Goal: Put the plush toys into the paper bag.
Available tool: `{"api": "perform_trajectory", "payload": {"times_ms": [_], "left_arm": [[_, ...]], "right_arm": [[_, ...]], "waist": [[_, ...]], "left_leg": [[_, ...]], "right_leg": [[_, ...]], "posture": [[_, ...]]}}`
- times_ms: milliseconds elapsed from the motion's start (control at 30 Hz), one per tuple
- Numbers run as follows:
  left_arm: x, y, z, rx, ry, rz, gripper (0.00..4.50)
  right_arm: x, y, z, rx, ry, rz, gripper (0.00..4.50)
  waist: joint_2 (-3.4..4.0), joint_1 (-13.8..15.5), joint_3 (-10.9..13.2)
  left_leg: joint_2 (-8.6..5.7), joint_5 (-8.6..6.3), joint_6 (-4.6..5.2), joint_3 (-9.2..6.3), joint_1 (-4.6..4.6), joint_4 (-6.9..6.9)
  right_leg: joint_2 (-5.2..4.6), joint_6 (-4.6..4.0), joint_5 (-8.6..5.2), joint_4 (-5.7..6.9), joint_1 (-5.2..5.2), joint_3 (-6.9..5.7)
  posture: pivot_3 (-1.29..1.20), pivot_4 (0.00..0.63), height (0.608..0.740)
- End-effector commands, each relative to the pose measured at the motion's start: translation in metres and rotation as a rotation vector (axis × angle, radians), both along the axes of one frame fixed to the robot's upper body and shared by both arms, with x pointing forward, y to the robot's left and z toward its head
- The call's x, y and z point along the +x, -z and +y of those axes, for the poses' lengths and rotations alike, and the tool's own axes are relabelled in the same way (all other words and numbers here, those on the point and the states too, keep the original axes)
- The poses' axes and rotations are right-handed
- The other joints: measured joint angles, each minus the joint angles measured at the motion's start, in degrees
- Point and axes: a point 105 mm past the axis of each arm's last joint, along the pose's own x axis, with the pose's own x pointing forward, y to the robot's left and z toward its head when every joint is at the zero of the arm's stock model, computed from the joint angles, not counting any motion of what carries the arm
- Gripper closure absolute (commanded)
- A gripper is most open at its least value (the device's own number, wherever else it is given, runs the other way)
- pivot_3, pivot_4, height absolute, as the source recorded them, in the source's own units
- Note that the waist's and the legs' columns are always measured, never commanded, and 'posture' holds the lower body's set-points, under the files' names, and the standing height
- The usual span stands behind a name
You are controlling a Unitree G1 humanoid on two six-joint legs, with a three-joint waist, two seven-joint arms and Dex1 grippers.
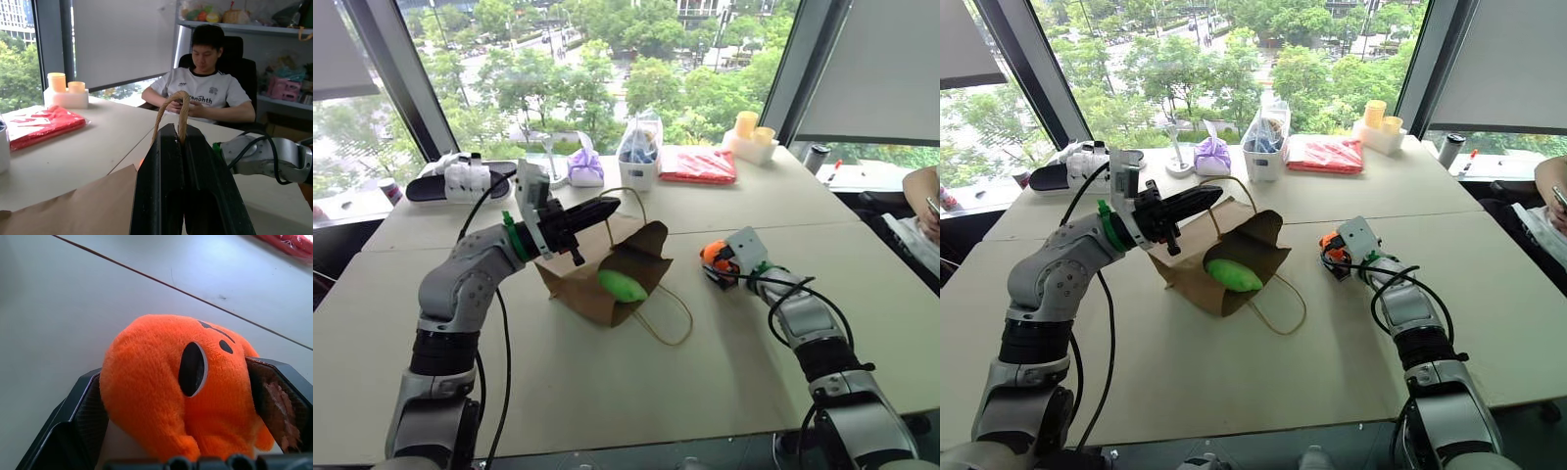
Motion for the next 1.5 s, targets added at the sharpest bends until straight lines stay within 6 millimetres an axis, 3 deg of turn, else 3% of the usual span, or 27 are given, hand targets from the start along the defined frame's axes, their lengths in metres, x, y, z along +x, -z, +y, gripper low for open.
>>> {"api": "perform_trajectory", "payload": {"times_ms": [33,133,333,367,467,600,800,1000,1233,1500], "left_arm": [[-0.006,-0.013,0.002,-0.007,-0.01,-0.07,4.5],[-0.006,-0.013,0.002,-0.007,-0.01,-0.07,4.5],[-0.004,-0.013,0.002,-0.018,-0.009,-0.063,4.5],[-0.003,-0.014,0.002,-0.02,-0.007,-0.062,4.5],[-0.002,-0.015,0.001,-0.021,-0.003,-0.061,4.5],[-0.001,-0.015,0.0,-0.022,0.007,-0.058,4.5],[-0.001,-0.016,-0.004,-0.025,0.029,-0.054,4.5],[-0.002,-0.016,-0.005,-0.028,0.037,-0.055,4.5],[-0.008,-0.019,-0.008,-0.035,0.049,-0.057,4.5],[-0.012,-0.017,-0.007,-0.035,0.049,-0.051,4.5]], "right_arm": [[0.004,-0.002,-0.002,-0.034,0.015,-0.031,0.26],[0.005,-0.007,-0.001,-0.024,0.008,-0.054,1.29],[0.001,-0.02,0.002,-0.004,-0.009,-0.097,4.32],[-0.002,-0.026,0.007,0.002,-0.033,-0.11,4.48],[-0.031,-0.053,0.039,0.01,-0.211,-0.165,4.48],[-0.078,-0.068,0.081,0.052,-0.426,-0.15,4.48],[-0.107,-0.074,0.12,0.145,-0.521,-0.106,4.48],[-0.103,-0.067,0.14,0.18,-0.535,-0.078,4.48],[-0.066,-0.067,0.16,0.194,-0.524,-0.095,4.48],[-0.045,-0.053,0.18,0.224,-0.56,-0.065,4.48]], "waist": [[0.0,0.0,0.0],[0.0,0.1,0.0],[0.0,0.0,0.0],[0.0,0.0,0.0],[0.01,0.1,0.0],[0.01,0.2,0.0],[0.0,0.3,0.0],[0.0,0.4,0.0],[0.0,0.2,0.0],[0.01,0.0,0.0]], "left_leg": [[0.0,0.0,0.0,0.0,0.0,0.03],[-0.01,0.0,0.0,-0.02,0.0,0.04],[0.0,0.0,0.0,-0.07,0.0,0.01],[0.0,0.0,0.0,-0.08,0.0,0.0],[0.0,0.0,0.0,-0.11,-0.01,-0.04],[-0.01,-0.01,0.01,-0.15,-0.06,-0.03],[0.01,-0.02,0.03,-0.17,-0.03,0.0],[0.0,-0.01,0.02,-0.17,-0.03,0.0],[0.0,-0.01,0.01,-0.16,-0.01,-0.01],[0.0,-0.01,0.01,-0.17,-0.02,-0.06]], "right_leg": [[0.0,0.0,0.0,-0.02,0.03,0.0],[0.0,0.0,0.0,-0.01,0.04,0.0],[0.01,0.0,0.0,-0.02,0.03,0.0],[0.02,0.0,0.0,-0.02,0.02,0.0],[0.01,0.0,0.0,-0.03,0.0,0.0],[0.0,0.01,0.0,-0.1,-0.02,0.0],[0.01,0.01,0.0,-0.14,0.04,-0.01],[0.0,0.01,0.0,-0.14,0.04,-0.01],[0.02,-0.01,0.01,-0.12,0.03,-0.01],[0.01,-0.01,0.01,-0.13,0.0,-0.02]], "posture": [[0.0,0.15,0.74],[0.0,0.15,0.74],[0.0,0.15,0.74],[0.0,0.15,0.74],[0.0,0.15,0.74],[0.0,0.15,0.74],[0.0,0.15,0.74],[0.0,0.15,0.74],[0.0,0.15,0.74],[0.0,0.15,0.74]]}}
